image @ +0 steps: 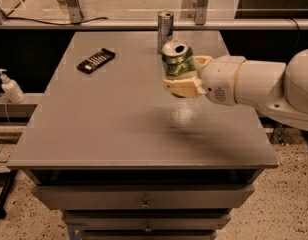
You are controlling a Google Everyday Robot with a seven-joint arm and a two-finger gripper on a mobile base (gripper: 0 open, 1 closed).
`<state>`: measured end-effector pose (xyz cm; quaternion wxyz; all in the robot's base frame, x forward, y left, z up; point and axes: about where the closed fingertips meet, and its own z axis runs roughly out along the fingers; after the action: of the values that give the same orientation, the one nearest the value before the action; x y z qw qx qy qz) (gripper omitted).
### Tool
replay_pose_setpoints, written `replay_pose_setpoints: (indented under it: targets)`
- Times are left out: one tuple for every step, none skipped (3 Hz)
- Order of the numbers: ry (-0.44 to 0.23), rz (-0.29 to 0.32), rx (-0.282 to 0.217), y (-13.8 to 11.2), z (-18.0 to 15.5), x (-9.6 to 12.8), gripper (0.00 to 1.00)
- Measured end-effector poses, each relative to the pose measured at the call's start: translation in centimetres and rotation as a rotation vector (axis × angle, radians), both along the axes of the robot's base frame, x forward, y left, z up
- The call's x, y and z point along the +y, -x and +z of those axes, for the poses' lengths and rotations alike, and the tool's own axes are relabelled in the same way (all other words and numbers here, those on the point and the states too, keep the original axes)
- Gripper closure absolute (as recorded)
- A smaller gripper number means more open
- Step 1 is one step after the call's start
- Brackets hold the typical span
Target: Move green can near redbull can
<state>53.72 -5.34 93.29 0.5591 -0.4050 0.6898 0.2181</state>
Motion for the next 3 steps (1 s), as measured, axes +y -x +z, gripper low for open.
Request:
replay_pose_setpoints:
  targets:
    - [0.026,-0.106,-0.019,-3.1,0.8,-6.2,1.0]
    - [0.026,-0.106,-0.019,-3.1,0.8,-6.1,1.0]
    - [0.021,-0.142,-0.045,-4.8,0.8,-7.1,1.0]
